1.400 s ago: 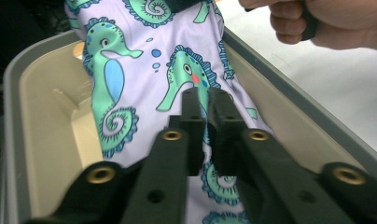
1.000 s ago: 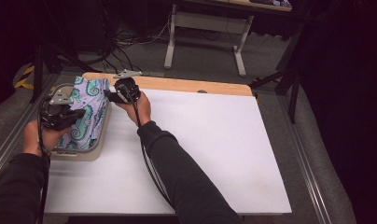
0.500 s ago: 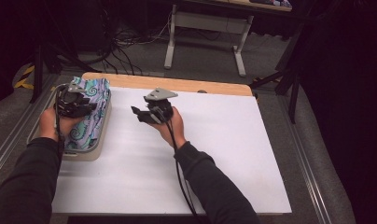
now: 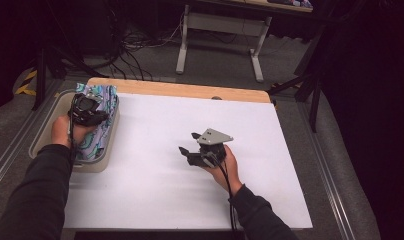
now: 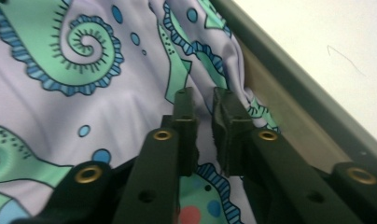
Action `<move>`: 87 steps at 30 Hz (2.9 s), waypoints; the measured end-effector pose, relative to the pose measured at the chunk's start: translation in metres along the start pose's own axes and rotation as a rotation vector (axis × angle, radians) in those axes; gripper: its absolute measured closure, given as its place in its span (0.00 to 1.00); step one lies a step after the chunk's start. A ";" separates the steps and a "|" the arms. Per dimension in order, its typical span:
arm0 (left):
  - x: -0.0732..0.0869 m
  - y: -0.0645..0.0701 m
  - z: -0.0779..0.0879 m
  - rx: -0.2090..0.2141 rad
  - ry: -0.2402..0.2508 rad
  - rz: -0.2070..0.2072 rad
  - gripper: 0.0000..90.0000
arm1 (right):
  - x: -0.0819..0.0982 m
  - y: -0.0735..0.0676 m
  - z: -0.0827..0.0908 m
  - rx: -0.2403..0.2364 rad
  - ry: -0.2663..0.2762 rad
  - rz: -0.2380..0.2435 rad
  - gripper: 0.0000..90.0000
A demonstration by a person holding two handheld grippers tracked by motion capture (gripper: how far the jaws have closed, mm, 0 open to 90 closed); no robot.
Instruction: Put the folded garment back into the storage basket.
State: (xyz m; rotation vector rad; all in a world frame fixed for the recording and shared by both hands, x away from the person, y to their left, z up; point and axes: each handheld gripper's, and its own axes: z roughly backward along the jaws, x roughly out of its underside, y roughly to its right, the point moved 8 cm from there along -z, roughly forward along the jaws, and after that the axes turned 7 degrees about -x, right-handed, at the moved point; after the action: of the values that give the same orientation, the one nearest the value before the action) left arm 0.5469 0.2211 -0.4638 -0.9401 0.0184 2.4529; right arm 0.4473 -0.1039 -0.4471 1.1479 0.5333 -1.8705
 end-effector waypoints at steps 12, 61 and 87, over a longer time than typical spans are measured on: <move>0.006 0.002 0.003 -0.018 -0.008 0.009 0.91 | 0.043 -0.006 0.041 0.017 -0.032 0.025 0.37; 0.039 0.017 0.017 0.053 -0.139 -0.119 1.00 | 0.063 -0.007 0.076 0.077 -0.064 0.088 0.35; 0.027 -0.020 0.044 -0.118 0.064 0.027 0.99 | 0.058 -0.006 0.084 0.104 -0.023 0.103 0.35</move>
State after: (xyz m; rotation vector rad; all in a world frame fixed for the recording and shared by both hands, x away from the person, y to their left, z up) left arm 0.5119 0.2590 -0.4440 -1.0758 -0.0923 2.4700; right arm 0.3880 -0.1862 -0.4572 1.1972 0.3607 -1.8386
